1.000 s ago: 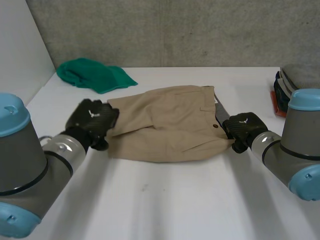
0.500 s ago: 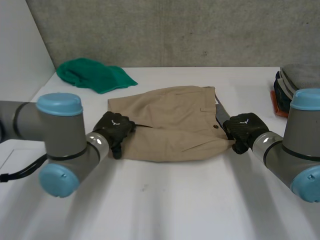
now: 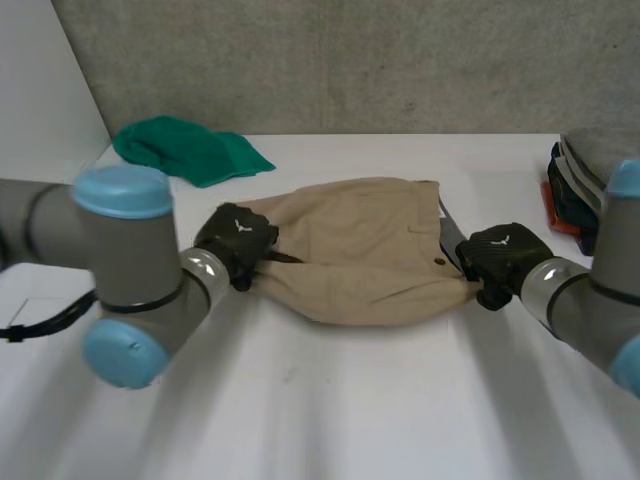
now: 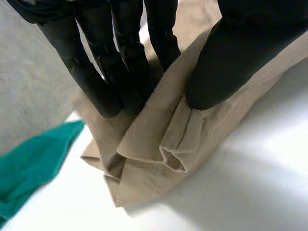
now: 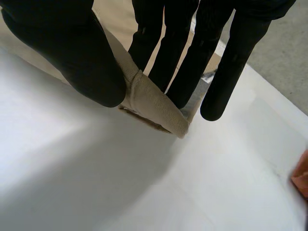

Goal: Fold the laundry.

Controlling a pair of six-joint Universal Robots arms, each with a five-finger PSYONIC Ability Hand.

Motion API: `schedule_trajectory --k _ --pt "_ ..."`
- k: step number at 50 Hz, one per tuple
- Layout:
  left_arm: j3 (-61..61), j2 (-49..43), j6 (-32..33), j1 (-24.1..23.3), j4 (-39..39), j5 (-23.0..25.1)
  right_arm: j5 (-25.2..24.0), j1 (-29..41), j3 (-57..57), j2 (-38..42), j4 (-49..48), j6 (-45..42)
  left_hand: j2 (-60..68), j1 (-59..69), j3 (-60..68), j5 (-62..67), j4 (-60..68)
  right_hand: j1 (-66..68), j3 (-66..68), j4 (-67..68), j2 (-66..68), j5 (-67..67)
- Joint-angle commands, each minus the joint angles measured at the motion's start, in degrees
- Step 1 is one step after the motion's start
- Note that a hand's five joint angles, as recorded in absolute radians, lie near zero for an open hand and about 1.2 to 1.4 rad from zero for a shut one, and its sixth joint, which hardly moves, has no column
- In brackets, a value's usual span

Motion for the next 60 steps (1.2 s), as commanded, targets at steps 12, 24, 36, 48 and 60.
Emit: schedule_trajectory --k 12,24,36,48,60 --pt "-9.5 15.6 7.3 -0.5 -30.4 4.6 -6.7 -3.6 -0.3 -9.6 33.1 -30.0 11.6 14.9 12.4 13.2 11.6 16.0 11.6 11.4 12.9 13.5" --pt "30.7 3.7 0.5 2.7 -8.9 3.5 4.0 0.0 -27.6 0.3 2.7 -1.9 11.6 14.9 12.4 13.2 11.6 16.0 11.6 11.4 12.9 13.5" --pt "37.0 5.2 -17.1 5.0 17.0 0.8 6.4 0.6 -25.4 -3.9 -39.7 11.5 11.6 14.9 12.4 13.2 11.6 16.0 11.6 11.4 12.9 13.5" --pt "21.3 5.2 -16.4 6.1 12.2 3.2 2.9 1.6 -25.3 2.3 -28.9 10.5 11.6 14.9 12.4 13.2 11.6 16.0 11.6 11.4 12.9 13.5" --pt "-1.0 3.2 -7.5 3.5 6.3 3.5 -1.1 0.1 -6.9 8.0 -22.6 3.6 11.6 14.9 12.4 13.2 11.6 16.0 11.6 11.4 12.9 13.5"
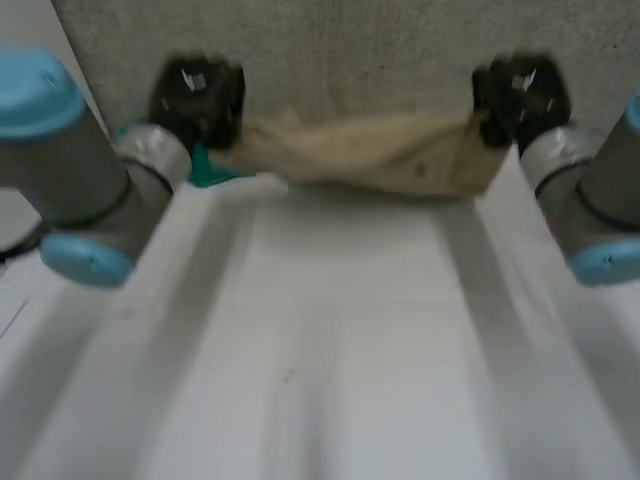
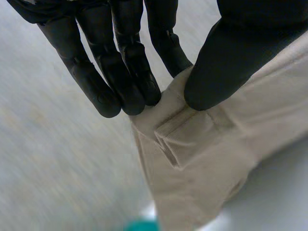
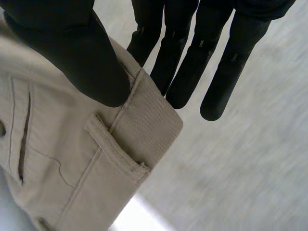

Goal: Fold the laundry.

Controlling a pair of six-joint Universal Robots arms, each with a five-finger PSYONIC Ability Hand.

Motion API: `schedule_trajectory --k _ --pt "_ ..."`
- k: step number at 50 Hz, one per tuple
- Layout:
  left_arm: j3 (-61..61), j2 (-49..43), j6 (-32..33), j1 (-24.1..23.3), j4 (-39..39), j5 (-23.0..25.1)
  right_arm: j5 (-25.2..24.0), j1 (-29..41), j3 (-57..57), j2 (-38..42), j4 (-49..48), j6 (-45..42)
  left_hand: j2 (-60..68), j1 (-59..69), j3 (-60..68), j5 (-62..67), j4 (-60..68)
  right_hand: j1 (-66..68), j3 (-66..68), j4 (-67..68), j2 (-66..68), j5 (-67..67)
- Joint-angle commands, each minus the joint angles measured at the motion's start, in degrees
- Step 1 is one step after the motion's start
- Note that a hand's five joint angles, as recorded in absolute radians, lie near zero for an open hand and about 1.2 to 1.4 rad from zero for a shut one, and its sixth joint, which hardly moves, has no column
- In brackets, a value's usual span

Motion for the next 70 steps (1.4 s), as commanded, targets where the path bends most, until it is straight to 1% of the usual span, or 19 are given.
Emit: schedule_trajectory --k 1,5,9,15,19,23,28,34,35,36,37,39,41,44,49,57,62,64,70 --pt "-12.9 0.3 7.3 -2.0 -5.9 -0.8 -3.3 -1.0 11.9 1.8 2.7 -6.1 11.3 14.9 12.2 13.2 11.6 16.0 11.6 11.4 12.9 12.3" --pt "-19.8 4.4 12.4 -4.2 -12.8 -1.8 -3.3 -1.2 18.2 -1.9 8.5 -11.2 11.3 14.9 12.2 13.2 11.6 16.0 11.6 11.4 12.9 12.3" --pt "-25.2 11.4 16.3 -6.6 -20.2 -2.7 -3.1 -1.7 23.0 -9.5 17.9 -15.9 11.3 14.9 12.2 13.2 11.6 16.0 11.6 11.4 12.9 12.3" --pt "-29.5 18.0 17.4 -8.9 -33.8 -3.3 -3.6 -6.3 27.2 -20.0 38.2 -27.0 11.3 14.9 12.2 13.2 11.6 16.0 11.6 11.4 12.9 12.3" --pt "-28.4 18.0 17.0 -10.5 -42.8 -1.8 -5.3 -8.3 28.4 -21.7 49.8 -34.7 11.3 14.9 12.2 13.2 11.6 16.0 11.6 11.4 12.9 12.3" --pt "-24.9 16.4 17.4 -11.5 -48.3 0.0 -6.4 -8.6 27.7 -20.7 52.2 -39.1 11.3 14.9 12.2 13.2 11.6 16.0 11.6 11.4 12.9 12.3" --pt "-16.1 10.1 17.1 -10.4 -45.5 -1.2 -5.7 -6.9 24.2 -15.8 45.7 -33.6 11.3 14.9 12.2 13.2 11.6 16.0 11.6 11.4 12.9 12.3" --pt "-5.5 2.4 16.2 -8.1 -43.4 -3.1 -2.4 -5.6 20.5 -10.4 39.8 -26.0 8.5 12.0 9.4 10.4 8.7 16.0 11.6 11.4 12.9 12.3" --pt "-4.4 1.6 16.1 -8.1 -43.4 -2.9 -2.1 -5.5 20.3 -10.1 39.6 -25.6 0.8 4.4 1.7 2.7 1.1 16.0 11.6 11.4 12.9 12.3" --pt "-3.3 0.8 16.2 -8.0 -43.6 -2.9 -1.9 -5.5 20.3 -9.8 39.5 -25.4 -12.9 -9.4 -12.0 -11.0 -12.7 16.0 11.6 11.4 12.9 12.3" --pt "-1.2 -0.6 16.0 -7.9 -43.7 -3.0 -1.7 -5.6 20.4 -9.6 39.0 -25.1 -38.7 -35.2 -37.8 -36.8 -38.5 16.0 11.6 11.4 12.9 12.3" --pt "0.4 -1.7 15.9 -7.6 -43.4 -3.1 -1.9 -5.7 20.5 -9.4 38.4 -25.0 -50.2 -46.7 -49.3 -48.3 -49.9 16.0 11.6 11.4 12.9 12.3" --pt "2.9 -3.0 15.3 -6.9 -41.9 -2.8 -2.2 -5.9 21.1 -9.2 37.2 -25.0 -52.4 -48.9 -51.5 -50.5 -52.2 16.0 11.6 11.4 12.9 12.3" --pt "5.6 -4.4 14.4 -6.2 -38.4 -2.9 -2.5 -6.0 21.9 -9.4 35.9 -24.7 -50.9 -47.4 -50.0 -49.0 -50.7 16.0 11.6 11.4 12.9 12.3" --pt "12.6 -10.9 13.8 -4.9 -31.9 -1.1 -2.7 -5.7 23.6 -9.5 33.3 -24.7 -39.2 -35.6 -38.3 -37.3 -38.9 16.0 11.6 11.4 12.9 12.3" --pt "26.2 -23.8 16.5 -4.3 -30.7 2.2 -2.6 -5.4 25.2 -9.6 32.1 -24.7 -23.7 -20.1 -22.8 -21.8 -23.4 16.0 11.6 11.4 12.9 12.3" --pt "32.0 -29.7 20.7 -4.0 -31.6 3.2 -2.6 -5.7 26.3 -9.7 31.6 -25.0 -23.8 -20.3 -22.9 -21.9 -23.6 16.0 11.6 11.4 12.9 12.3" --pt "33.7 -31.7 22.5 -3.9 -31.7 3.8 -2.6 -6.0 26.8 -9.7 31.4 -25.0 -28.3 -24.8 -27.4 -26.4 -28.1 16.0 11.6 11.4 12.9 12.3" --pt "35.5 -34.1 24.7 -4.1 -31.6 5.9 -2.6 -6.8 27.5 -10.1 30.9 -25.1 -29.0 -25.5 -28.2 -27.1 -28.8 16.0 11.6 11.4 12.9 12.3"
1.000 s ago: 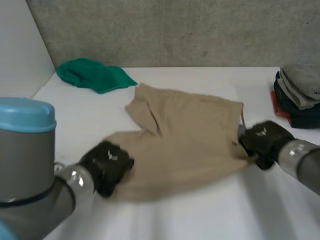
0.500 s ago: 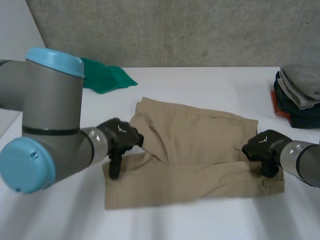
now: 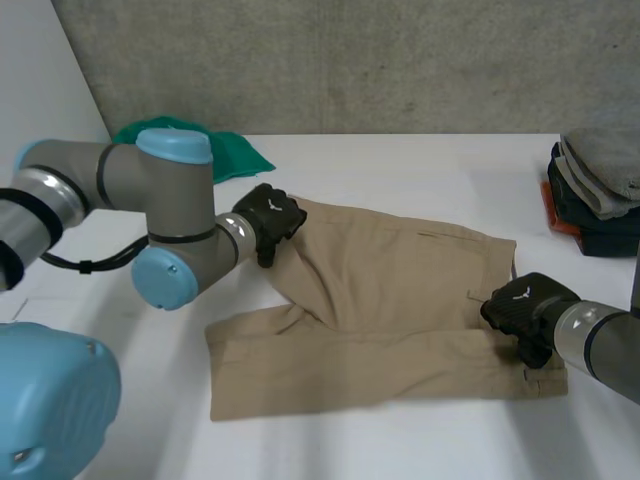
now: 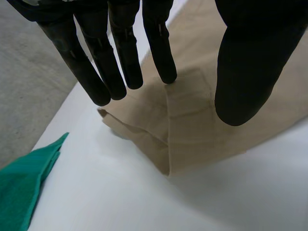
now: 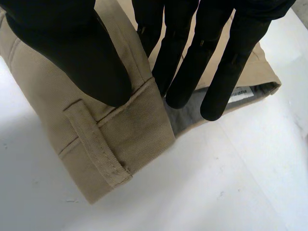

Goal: Fold the laundry.

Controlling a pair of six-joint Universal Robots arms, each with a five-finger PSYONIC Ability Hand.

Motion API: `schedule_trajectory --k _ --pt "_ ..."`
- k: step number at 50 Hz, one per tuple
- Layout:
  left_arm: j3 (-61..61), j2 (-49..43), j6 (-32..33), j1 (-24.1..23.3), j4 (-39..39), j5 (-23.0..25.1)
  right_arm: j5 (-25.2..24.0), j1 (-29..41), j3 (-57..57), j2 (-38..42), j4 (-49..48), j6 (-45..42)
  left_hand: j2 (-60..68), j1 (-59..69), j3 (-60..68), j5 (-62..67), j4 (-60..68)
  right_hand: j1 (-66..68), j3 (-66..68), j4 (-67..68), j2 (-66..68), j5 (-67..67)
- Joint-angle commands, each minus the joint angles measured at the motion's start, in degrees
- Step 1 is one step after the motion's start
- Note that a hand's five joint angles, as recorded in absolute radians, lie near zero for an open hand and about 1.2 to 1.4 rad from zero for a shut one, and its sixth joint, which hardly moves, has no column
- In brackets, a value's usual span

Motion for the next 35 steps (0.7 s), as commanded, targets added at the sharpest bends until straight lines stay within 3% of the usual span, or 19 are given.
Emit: schedule_trajectory --k 1,4,6,8,9,10,12,18,29,30,33,35 --pt "2.3 -3.1 3.1 -0.1 -0.1 2.4 -0.1 -1.1 0.9 -0.4 -0.7 -0.1 2.1 1.8 2.0 2.4 2.6 16.0 11.6 11.4 12.9 11.8" --pt "1.9 -3.1 3.0 -0.3 0.1 2.5 -0.1 -1.4 0.9 -0.5 -0.7 -0.1 -3.0 -3.2 -3.1 -2.7 -2.4 16.0 11.6 11.4 12.9 11.8" --pt "1.8 -3.3 3.3 -0.5 0.4 2.4 -0.2 -1.7 1.0 -0.5 -0.7 -0.1 0.3 0.1 0.3 0.7 0.9 16.0 11.6 11.4 12.9 11.8" --pt "1.8 -3.4 3.4 -0.5 0.4 2.1 -0.3 -1.7 1.1 -0.6 -0.7 -0.1 16.1 15.8 16.0 16.4 16.6 16.0 11.6 11.4 12.9 11.8" --pt "1.7 -3.5 3.7 -0.5 0.3 1.5 -0.5 -1.8 1.1 -0.6 -0.7 -0.1 36.5 36.2 36.4 36.8 37.0 16.0 11.6 11.4 12.9 11.8" --pt "1.5 -3.3 3.8 -0.5 0.3 0.8 -0.5 -1.8 1.1 -0.6 -0.7 -0.1 43.2 42.9 43.1 43.5 43.7 16.0 11.6 11.4 12.9 11.8" --pt "1.0 -3.0 4.1 -0.3 0.0 -1.3 -0.5 -1.8 1.0 -0.6 -0.7 -0.1 43.6 43.3 43.5 43.9 44.1 16.0 11.6 11.4 12.9 11.8" --pt "-4.4 2.3 4.7 0.2 -1.7 -15.1 -0.8 -1.7 1.7 -1.3 -0.7 -0.1 43.6 43.3 43.5 43.9 44.1 16.0 11.6 11.4 12.9 11.8" --pt "-14.8 8.1 3.7 -0.3 -1.2 -15.8 -0.9 0.7 2.2 -2.6 -0.3 -0.1 43.6 43.3 43.5 43.9 44.1 16.0 11.6 11.4 12.9 11.8" --pt "-14.8 8.3 3.3 -0.5 -1.1 -15.7 -0.9 0.9 2.2 -2.8 -0.3 -0.1 41.9 41.7 41.9 42.2 42.5 16.0 11.6 11.4 12.9 11.8" --pt "-15.3 10.0 1.6 -0.7 -1.1 -15.9 -0.9 1.7 2.2 -3.1 -0.3 0.0 -8.3 -8.6 -8.4 -8.0 -7.8 16.0 11.6 11.4 12.9 11.8" --pt "-15.7 11.3 0.4 -0.5 -1.2 -16.0 -0.9 1.9 2.2 -3.2 -0.3 0.1 -9.2 -9.5 -9.3 -8.9 -8.7 16.0 11.6 11.4 12.9 11.8"
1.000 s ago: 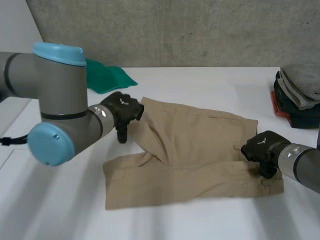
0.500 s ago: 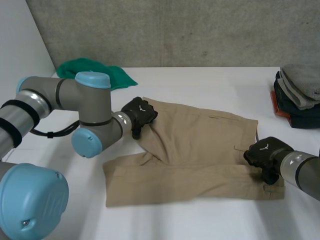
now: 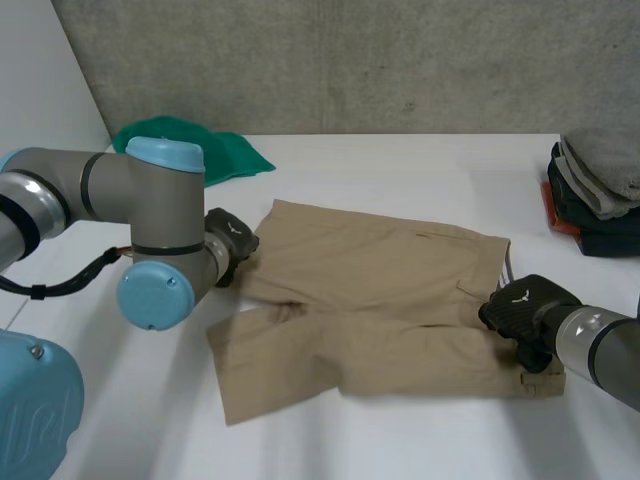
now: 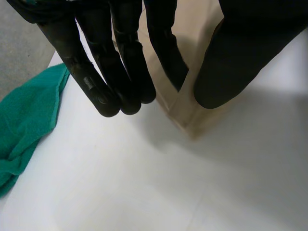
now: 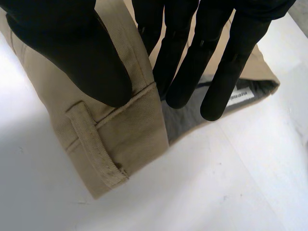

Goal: Fold the laundry.

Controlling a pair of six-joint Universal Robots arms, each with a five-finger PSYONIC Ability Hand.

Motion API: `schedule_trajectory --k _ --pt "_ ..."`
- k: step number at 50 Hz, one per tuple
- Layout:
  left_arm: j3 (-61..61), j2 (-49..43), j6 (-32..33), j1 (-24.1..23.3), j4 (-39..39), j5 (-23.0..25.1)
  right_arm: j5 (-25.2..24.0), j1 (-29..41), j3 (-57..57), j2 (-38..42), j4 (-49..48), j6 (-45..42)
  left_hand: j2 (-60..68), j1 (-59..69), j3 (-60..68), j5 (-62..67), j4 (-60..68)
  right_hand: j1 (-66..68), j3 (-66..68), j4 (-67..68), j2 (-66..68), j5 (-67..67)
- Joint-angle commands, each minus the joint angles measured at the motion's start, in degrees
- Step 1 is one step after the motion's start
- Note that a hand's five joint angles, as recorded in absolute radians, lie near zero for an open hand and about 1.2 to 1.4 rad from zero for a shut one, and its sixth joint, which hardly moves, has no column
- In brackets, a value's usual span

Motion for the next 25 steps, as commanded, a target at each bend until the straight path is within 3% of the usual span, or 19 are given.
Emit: schedule_trajectory --k 1,8,15,20,25 --pt "-1.8 4.9 -4.7 -0.1 -0.1 0.1 0.1 1.7 -0.1 -0.8 0.0 0.5 -32.2 -31.5 -32.9 -32.4 -33.1 16.0 11.6 11.4 12.9 11.8" --pt "-11.2 17.3 -12.5 0.4 -0.5 2.0 0.2 2.0 -1.0 -0.8 -0.5 3.8 -30.8 -30.2 -31.6 -31.1 -31.8 16.0 11.6 11.4 12.9 11.8" --pt "-26.7 29.4 -19.4 -1.4 -2.8 7.5 0.3 1.4 -3.1 0.2 -0.5 8.8 -25.1 -24.4 -25.9 -25.3 -26.0 16.0 11.6 11.4 12.9 11.8" --pt "-34.7 31.5 -20.9 -4.4 -2.7 9.1 0.9 0.9 -4.2 1.1 -0.2 9.8 -24.6 -23.9 -25.4 -24.8 -25.5 16.0 11.6 11.4 12.9 11.8" --pt "-37.8 27.8 -20.7 -6.6 2.8 7.6 0.8 0.9 -4.0 0.8 -0.1 10.0 -24.1 -23.4 -24.9 -24.3 -25.0 16.0 11.6 11.4 12.9 11.8"
